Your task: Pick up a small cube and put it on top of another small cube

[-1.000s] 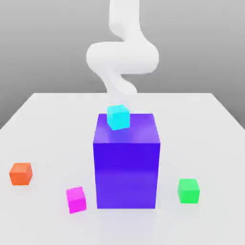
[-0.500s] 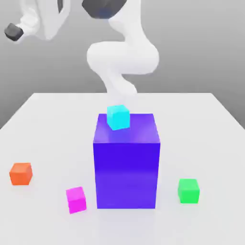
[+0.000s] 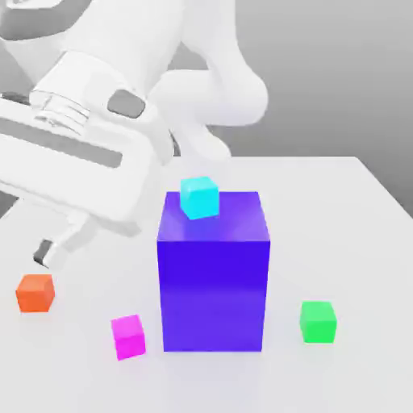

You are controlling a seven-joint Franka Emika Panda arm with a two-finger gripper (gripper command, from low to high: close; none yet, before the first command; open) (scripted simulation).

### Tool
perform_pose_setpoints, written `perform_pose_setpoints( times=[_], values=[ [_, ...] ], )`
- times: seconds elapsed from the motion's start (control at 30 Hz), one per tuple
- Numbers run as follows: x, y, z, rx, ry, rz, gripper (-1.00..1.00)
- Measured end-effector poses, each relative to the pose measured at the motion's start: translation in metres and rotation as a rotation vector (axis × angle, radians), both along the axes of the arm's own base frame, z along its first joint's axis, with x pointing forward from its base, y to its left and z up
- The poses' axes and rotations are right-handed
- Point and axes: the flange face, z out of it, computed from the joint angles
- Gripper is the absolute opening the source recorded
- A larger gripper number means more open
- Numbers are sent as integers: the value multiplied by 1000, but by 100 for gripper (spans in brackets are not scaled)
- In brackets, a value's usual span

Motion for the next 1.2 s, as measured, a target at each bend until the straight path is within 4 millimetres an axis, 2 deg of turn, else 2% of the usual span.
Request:
perform_pose_setpoints(
  times=[0.23,0.47,0.6,0.73,0.8,0.97,1.0,1.2],
  values=[
    [-26,-13,-82,-290,316,447,0],
    [-74,-19,-153,-486,614,985,0],
    [-109,-23,-183,-549,767,1329,0],
    [-146,-12,-195,-546,885,1724,0],
    [-153,-5,-201,-533,900,1811,0],
    [-155,-3,-249,-528,905,1839,0],
    [-156,-3,-255,-529,907,1838,-100],
    [-155,-3,-259,-530,906,1837,-100]
  ],
)
